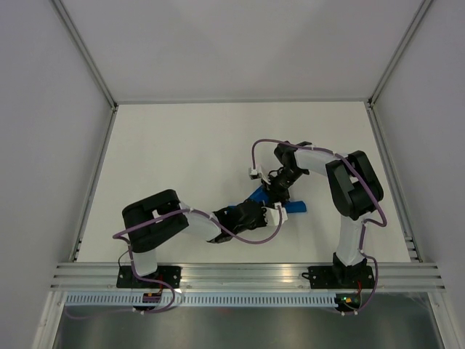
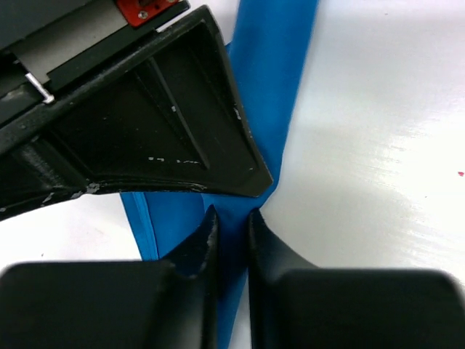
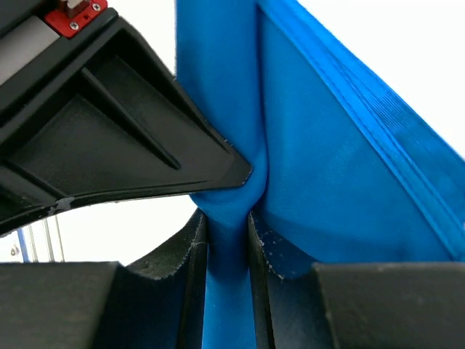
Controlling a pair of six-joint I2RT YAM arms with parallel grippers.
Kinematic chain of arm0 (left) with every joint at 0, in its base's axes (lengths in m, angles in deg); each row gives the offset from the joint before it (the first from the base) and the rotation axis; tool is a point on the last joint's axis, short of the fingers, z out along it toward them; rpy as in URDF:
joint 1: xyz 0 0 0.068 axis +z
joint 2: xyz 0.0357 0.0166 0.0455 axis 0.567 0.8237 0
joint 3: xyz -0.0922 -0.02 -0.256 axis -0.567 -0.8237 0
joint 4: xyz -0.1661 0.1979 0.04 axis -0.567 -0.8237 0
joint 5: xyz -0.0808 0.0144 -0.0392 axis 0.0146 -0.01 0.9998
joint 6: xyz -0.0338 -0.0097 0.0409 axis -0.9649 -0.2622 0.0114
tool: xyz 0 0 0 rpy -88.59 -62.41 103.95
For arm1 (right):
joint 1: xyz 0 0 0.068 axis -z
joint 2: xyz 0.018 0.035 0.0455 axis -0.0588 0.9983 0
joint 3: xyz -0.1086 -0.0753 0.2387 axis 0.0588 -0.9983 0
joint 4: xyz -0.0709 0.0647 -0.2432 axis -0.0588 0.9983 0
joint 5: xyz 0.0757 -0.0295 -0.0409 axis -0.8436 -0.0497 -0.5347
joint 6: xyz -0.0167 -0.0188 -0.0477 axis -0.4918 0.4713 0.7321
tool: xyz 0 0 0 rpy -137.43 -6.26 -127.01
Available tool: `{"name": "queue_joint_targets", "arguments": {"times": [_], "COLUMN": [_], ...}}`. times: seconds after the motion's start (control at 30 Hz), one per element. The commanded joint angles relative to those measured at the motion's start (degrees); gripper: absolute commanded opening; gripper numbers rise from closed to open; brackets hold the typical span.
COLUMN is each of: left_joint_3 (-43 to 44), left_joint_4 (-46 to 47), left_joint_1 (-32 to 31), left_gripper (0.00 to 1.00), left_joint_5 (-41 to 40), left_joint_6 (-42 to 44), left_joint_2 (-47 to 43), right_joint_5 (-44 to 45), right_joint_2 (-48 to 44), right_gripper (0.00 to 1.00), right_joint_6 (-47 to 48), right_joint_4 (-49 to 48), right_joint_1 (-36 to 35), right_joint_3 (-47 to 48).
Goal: Fold the napkin, place the utensils inside, and roll it up
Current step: Roll the napkin with the utensil
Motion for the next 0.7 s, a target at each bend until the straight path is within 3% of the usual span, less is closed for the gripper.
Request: {"name": "queue_joint_targets", "arguments": {"times": [0.0, 0.07, 0.3, 0.67], "left_joint_3": [0.84, 1.80, 1.99, 2.25], "left_joint_4": [-9.71, -13.03, -15.34, -16.57], "left_joint_1": [1.29, 1.55, 4.71, 6.56], "left_gripper": [0.10, 0.02, 0.02, 0.02], "left_joint_5": [4.55, 5.60, 12.98, 17.11], "left_joint_6": [-6.68, -7.56, -12.13, -14.24], "left_joint_2": [3.45, 3.71, 3.53, 3.71], "right_joint_5": [8.81, 8.46, 6.79, 4.15], "right_joint_2": [3.86, 2.82, -2.28, -6.77], "right_gripper": [0.15, 0.23, 0.55, 0.67], "right_joint_6": [3.79, 3.44, 1.50, -6.75], "right_joint_4": [-1.09, -1.27, -0.83, 2.33], "right_joint_1": [-0.38, -0.29, 0.67, 6.03], "right_joint_3": [-2.67, -2.84, -2.93, 2.42]}}
